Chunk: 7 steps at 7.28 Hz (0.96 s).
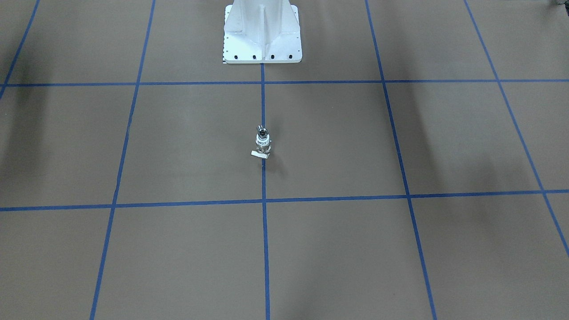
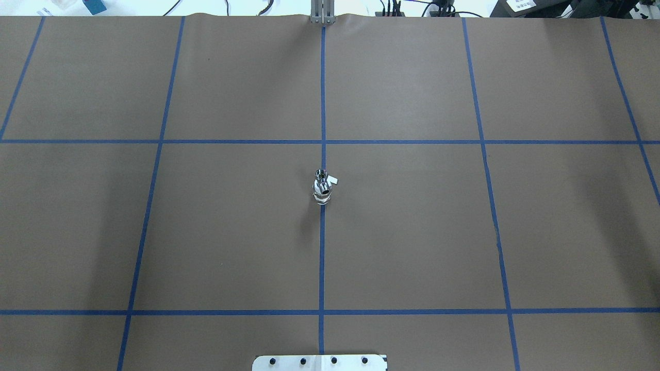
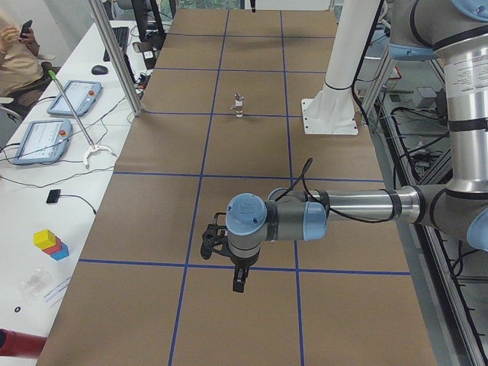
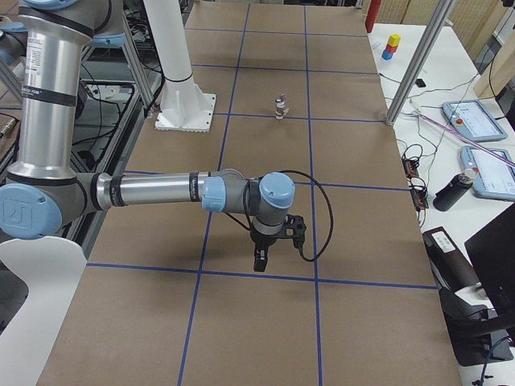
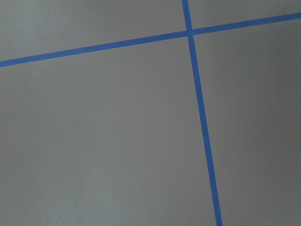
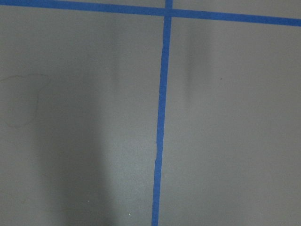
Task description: Assemble PPR valve and pipe with both arms
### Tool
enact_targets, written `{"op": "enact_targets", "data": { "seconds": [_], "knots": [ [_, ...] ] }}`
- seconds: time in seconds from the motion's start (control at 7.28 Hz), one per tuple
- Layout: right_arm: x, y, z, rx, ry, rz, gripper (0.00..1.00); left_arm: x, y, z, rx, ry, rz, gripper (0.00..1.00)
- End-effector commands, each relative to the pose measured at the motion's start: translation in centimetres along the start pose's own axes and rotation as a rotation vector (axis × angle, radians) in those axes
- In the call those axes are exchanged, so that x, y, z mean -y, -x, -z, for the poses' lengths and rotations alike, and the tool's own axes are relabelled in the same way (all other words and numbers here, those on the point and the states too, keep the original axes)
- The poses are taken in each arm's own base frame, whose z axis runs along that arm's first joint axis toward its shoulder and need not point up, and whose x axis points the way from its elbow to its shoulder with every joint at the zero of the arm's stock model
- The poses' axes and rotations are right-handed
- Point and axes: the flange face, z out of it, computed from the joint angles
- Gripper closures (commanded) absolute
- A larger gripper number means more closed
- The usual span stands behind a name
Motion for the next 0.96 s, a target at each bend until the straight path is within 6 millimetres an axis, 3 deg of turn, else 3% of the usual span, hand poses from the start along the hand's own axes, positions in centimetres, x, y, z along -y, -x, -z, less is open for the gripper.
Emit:
{"op": "enact_targets", "data": {
  "seconds": [0.0,0.82],
  "knots": [
    [-2.37,-0.90,0.31,0.005,-0.005,-0.028,0.00,0.02,-0.15,0.14,-0.001,-0.003,-0.003,0.00],
    [-2.74,-1.34,-0.13,0.005,0.005,-0.041,0.00,-0.09,-0.19,0.17,0.001,-0.004,-0.004,0.00]
  ]
}}
